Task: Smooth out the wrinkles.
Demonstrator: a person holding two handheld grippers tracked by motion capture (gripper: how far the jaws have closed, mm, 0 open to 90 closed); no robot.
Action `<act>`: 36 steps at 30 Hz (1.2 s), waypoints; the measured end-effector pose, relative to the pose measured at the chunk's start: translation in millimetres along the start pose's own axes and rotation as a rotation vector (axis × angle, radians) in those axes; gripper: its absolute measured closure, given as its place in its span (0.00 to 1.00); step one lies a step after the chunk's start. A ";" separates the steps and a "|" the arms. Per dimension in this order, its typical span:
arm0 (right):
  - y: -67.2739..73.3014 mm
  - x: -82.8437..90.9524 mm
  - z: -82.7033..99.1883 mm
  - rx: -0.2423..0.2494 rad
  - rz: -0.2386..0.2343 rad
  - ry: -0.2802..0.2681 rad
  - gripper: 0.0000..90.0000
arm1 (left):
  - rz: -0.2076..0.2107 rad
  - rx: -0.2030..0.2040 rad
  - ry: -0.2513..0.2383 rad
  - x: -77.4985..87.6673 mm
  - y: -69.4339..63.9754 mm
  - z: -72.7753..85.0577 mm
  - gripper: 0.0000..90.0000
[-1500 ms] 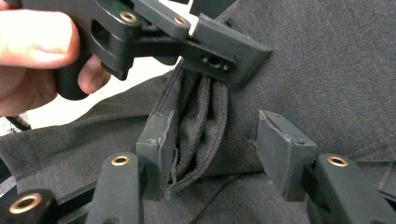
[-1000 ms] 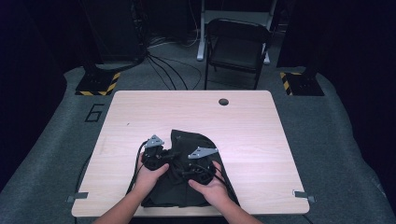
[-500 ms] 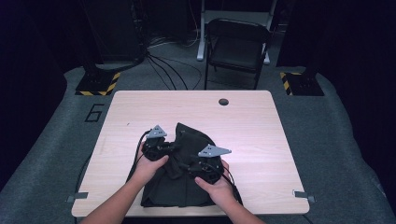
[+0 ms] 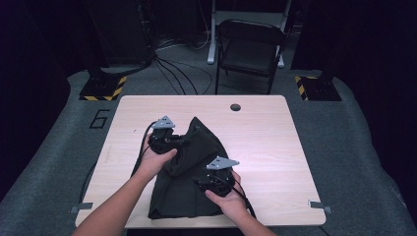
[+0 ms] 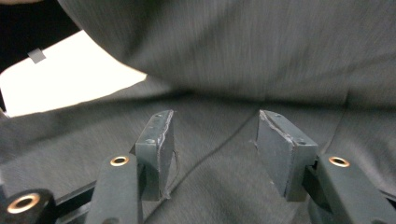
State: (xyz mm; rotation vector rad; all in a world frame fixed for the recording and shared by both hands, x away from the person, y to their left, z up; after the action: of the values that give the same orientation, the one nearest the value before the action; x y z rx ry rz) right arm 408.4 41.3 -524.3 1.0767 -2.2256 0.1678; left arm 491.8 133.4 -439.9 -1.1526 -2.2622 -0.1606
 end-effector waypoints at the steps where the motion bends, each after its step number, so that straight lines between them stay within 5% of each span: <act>1: -0.2 -2.9 2.2 -0.003 -0.001 0.012 0.51 | 0.002 -0.006 -0.004 1.1 -0.7 -4.2 0.90; 9: 1.5 -24.4 21.2 0.014 -0.001 0.111 0.50 | 0.002 -0.075 -0.028 7.9 -10.2 -29.9 0.90; 16: 3.1 -36.1 29.3 0.019 0.024 0.164 0.51 | 0.002 -0.095 -0.060 14.7 -13.2 -43.9 0.91; 26: 3.3 -46.1 27.2 0.017 0.040 0.158 0.53 | 0.013 -0.166 -0.114 28.2 -30.9 -65.5 0.90; 36: -19.2 -53.1 15.9 -0.005 0.134 0.127 0.55 | 0.034 -0.218 -0.139 28.1 -44.7 -71.2 0.90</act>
State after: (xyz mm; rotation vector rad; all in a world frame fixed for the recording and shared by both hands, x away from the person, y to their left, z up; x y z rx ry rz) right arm 438.5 57.6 -571.9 0.8896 -2.1823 0.2792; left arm 476.5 100.1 -359.2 -1.3512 -2.3899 -0.3300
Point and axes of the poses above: each handheld gripper's, and its own axes: x roughly backward along the jaws, z roughly out of its underside, y roughly to its left, the point moved 9 cm from there along -x, roughly forward along the jaws, and after that the axes turned 3 degrees about y, right-handed, at the moved point
